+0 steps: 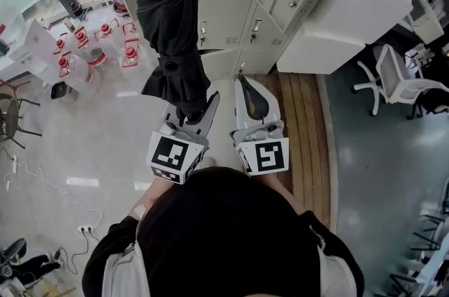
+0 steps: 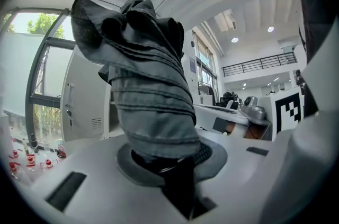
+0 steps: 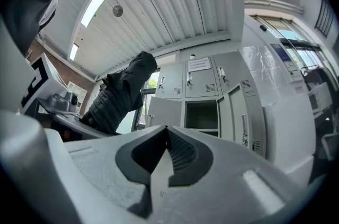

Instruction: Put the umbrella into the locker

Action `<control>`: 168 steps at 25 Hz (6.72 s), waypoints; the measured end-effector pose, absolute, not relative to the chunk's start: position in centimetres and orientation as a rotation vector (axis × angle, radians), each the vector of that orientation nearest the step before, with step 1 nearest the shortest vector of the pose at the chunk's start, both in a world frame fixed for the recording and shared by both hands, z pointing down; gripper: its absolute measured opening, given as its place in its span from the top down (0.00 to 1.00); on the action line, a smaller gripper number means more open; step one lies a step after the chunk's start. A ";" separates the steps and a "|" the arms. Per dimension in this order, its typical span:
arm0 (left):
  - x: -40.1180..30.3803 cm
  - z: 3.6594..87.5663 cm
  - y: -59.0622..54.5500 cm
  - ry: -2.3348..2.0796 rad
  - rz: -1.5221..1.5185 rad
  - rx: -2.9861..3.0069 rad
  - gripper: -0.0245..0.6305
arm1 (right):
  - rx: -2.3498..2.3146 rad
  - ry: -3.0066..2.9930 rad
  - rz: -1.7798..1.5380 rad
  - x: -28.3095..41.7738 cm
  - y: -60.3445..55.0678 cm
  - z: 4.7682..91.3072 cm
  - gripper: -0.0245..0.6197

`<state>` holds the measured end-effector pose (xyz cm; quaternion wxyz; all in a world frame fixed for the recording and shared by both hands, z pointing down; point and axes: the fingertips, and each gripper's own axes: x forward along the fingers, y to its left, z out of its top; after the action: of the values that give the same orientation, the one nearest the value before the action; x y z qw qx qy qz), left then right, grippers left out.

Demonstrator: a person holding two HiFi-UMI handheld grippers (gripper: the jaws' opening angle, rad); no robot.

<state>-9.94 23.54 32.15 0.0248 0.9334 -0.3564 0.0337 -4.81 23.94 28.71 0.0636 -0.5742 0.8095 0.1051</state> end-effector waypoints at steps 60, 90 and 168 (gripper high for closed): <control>0.5 44.7 -10.4 -1.046 0.322 2.714 0.84 | -1.593 2.664 0.155 5.3 -14.0 34.6 0.96; 1.4 51.9 -20.8 -0.775 0.523 2.336 0.83 | -1.796 2.593 0.042 6.6 -25.2 37.2 0.96; 2.9 47.6 -27.9 -0.696 0.555 2.505 0.95 | -1.711 2.652 0.125 5.2 -28.2 34.5 0.96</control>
<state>2.95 -27.95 47.61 0.2393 0.9148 -0.2544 0.2027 5.21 -28.23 34.47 -0.0087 -0.5417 0.8396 0.0397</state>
